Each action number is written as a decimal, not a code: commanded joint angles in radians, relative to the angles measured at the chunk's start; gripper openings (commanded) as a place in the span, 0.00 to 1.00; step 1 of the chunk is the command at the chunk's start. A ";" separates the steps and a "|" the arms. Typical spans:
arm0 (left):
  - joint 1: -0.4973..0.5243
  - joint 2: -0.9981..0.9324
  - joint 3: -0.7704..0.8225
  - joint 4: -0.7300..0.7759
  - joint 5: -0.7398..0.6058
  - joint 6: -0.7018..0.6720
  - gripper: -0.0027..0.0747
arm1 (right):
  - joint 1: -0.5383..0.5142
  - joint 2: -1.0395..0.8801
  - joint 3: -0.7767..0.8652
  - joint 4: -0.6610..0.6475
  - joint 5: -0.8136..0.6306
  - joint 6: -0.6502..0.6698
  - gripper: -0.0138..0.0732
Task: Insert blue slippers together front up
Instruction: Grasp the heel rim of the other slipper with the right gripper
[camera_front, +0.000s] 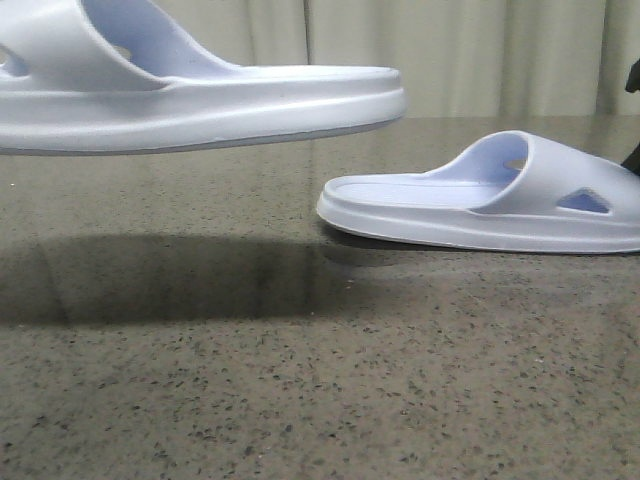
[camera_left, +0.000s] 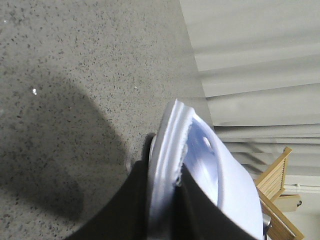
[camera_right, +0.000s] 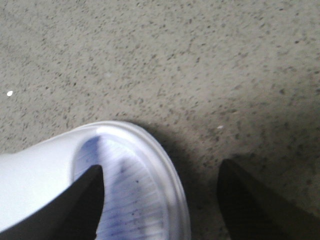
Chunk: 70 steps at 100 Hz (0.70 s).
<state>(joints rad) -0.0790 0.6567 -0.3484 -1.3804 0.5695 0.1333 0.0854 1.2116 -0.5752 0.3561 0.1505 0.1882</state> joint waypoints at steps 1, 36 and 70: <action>-0.007 -0.001 -0.029 -0.048 0.009 0.001 0.06 | 0.019 -0.007 -0.022 0.009 -0.010 0.001 0.65; -0.007 -0.001 -0.029 -0.048 0.015 0.001 0.06 | 0.041 -0.007 -0.022 0.009 -0.016 0.001 0.44; -0.007 -0.001 -0.029 -0.048 0.036 0.001 0.06 | 0.041 -0.007 -0.022 0.019 -0.107 0.001 0.04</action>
<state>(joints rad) -0.0790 0.6567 -0.3484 -1.3804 0.5927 0.1333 0.1236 1.2166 -0.5752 0.3719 0.1302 0.1898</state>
